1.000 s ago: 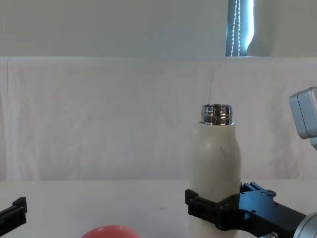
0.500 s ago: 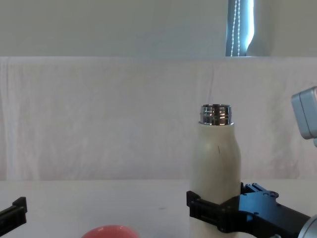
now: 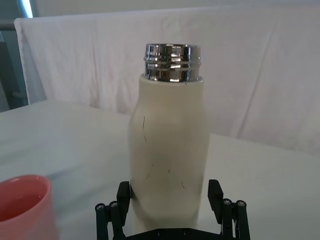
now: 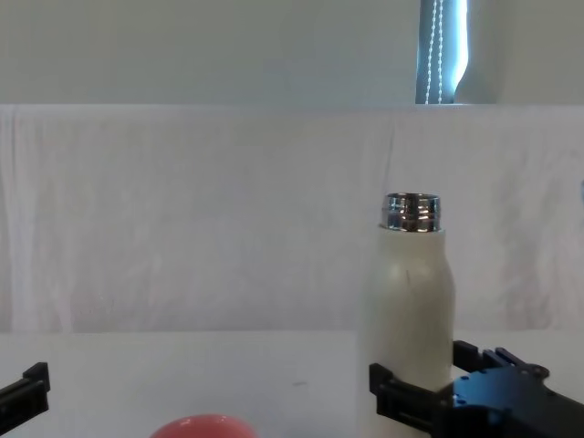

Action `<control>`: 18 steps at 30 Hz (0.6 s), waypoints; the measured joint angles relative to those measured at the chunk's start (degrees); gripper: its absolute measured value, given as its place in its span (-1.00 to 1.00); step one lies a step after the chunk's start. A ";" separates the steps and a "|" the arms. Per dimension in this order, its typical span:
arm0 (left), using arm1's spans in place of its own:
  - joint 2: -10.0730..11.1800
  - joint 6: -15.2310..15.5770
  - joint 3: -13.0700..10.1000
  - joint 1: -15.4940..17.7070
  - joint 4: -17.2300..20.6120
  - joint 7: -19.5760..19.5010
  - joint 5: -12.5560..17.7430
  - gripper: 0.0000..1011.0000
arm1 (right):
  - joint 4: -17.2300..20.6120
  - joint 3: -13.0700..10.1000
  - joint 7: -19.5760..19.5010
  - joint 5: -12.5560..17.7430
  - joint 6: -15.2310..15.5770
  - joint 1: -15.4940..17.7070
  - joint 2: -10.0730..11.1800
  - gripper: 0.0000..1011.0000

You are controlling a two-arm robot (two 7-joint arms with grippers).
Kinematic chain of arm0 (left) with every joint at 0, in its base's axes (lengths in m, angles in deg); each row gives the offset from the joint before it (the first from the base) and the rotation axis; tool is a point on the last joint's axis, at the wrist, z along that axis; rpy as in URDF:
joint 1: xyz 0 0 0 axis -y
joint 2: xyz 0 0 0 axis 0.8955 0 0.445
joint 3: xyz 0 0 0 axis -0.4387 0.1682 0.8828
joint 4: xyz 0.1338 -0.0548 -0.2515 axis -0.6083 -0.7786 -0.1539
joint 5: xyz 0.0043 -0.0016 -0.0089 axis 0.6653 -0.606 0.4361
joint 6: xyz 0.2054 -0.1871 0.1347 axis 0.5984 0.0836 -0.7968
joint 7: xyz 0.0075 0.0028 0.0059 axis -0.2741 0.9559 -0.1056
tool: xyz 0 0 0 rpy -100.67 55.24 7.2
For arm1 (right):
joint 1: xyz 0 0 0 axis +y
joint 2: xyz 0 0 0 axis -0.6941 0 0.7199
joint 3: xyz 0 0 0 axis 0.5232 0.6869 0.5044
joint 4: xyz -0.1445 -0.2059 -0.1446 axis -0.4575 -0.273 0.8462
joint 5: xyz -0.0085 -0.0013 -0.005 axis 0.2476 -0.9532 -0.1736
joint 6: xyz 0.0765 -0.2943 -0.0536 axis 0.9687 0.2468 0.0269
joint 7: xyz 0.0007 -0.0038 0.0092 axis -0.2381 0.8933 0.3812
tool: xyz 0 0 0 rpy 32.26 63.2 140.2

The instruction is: Grasp the thermos with one hand and pour water into the cup lid.

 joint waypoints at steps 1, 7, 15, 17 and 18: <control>0.00 0.00 0.00 0.00 0.00 0.00 0.00 0.98 | 0.30 -0.22 -0.07 0.01 -0.09 0.46 0.15 0.98; 0.00 0.00 0.00 0.00 0.00 0.00 0.00 0.98 | 1.99 -1.21 -0.46 0.10 -0.38 2.69 0.80 0.98; 0.00 0.00 0.00 0.00 0.00 0.00 0.00 0.98 | 5.59 -2.34 -1.60 -1.17 -1.07 6.28 1.94 0.98; 0.00 0.00 0.00 0.00 0.00 0.00 0.00 0.98 | 6.65 -2.77 -2.00 -1.69 -1.26 7.34 2.18 0.98; 0.00 0.00 0.00 0.00 0.00 0.00 0.00 0.98 | 6.65 -2.77 -2.00 -1.69 -1.26 7.34 2.18 0.98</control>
